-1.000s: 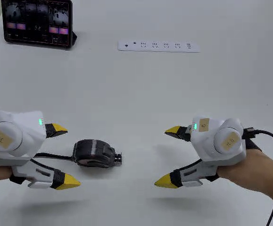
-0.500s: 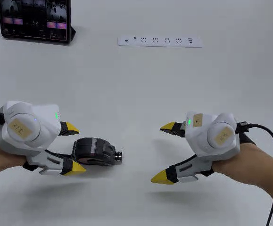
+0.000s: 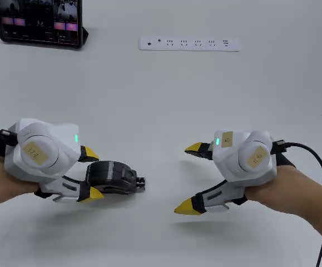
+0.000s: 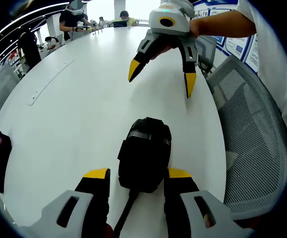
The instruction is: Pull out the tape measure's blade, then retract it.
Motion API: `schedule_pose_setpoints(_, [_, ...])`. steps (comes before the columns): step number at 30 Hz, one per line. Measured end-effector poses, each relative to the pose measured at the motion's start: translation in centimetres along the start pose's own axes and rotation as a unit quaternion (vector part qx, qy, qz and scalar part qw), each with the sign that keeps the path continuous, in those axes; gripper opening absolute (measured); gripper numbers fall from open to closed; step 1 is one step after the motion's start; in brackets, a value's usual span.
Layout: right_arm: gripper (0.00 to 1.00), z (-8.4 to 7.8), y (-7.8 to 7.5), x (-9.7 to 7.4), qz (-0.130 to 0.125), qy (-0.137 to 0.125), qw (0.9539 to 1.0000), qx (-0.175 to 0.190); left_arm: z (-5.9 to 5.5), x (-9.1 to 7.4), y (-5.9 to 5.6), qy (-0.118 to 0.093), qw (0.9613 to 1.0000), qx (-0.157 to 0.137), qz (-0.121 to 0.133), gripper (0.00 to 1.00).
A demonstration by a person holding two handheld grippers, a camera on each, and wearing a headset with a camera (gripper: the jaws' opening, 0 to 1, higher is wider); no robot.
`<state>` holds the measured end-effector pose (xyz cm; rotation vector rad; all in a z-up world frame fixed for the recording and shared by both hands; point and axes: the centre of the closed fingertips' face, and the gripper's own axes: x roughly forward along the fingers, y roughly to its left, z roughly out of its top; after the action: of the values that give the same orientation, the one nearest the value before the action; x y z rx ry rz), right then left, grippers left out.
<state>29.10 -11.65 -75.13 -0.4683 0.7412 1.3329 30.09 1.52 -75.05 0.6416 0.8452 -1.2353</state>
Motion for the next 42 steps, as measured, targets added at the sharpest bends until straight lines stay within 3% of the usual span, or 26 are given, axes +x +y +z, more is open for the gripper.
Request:
schedule_pose_setpoints(25, [0.69, 0.3, 0.2, 1.1, 0.009, -0.012, 0.9999, 0.008, -0.2, 0.3, -0.4, 0.006, 1.0, 0.007, -0.001, 0.29])
schedule_pose_setpoints(34, [0.62, 0.7, 0.2, 2.1, 0.016, -0.025, 0.9996, 0.004, -0.1, 0.4, -0.4, 0.007, 1.0, 0.005, 0.005, 0.28])
schedule_pose_setpoints(42, [0.49, 1.4, 0.2, 3.4, 0.011, -0.041, 0.999, -0.013, -0.2, 0.4, -0.3, 0.005, 1.0, 0.001, 0.008, 0.27])
